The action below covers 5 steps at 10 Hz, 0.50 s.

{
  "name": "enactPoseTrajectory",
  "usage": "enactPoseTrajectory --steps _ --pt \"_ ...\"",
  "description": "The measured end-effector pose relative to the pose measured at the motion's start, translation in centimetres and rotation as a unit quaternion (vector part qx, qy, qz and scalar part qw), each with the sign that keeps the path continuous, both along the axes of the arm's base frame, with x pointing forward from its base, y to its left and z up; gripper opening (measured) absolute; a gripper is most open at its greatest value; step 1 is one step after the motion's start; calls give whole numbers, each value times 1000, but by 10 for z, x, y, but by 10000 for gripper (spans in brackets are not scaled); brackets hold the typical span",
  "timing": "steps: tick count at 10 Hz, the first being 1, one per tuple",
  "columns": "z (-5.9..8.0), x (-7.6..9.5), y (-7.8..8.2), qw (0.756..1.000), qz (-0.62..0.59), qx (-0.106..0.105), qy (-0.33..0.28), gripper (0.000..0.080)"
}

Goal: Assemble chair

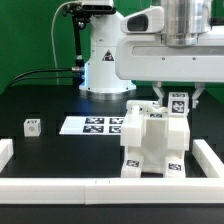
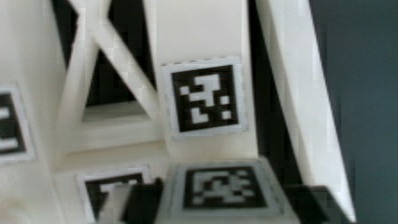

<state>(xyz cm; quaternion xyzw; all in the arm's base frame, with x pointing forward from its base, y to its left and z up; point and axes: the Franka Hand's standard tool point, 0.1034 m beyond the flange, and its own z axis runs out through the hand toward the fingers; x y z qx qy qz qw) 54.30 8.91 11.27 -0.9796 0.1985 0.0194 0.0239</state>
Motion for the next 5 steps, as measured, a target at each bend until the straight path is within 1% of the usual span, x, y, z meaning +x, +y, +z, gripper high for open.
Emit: enactPoseTrajectory --steps 3,5 --pt "-1 -1 2 992 -125 -4 8 265" --pt "-1 1 3 962 -274 -7 17 265"
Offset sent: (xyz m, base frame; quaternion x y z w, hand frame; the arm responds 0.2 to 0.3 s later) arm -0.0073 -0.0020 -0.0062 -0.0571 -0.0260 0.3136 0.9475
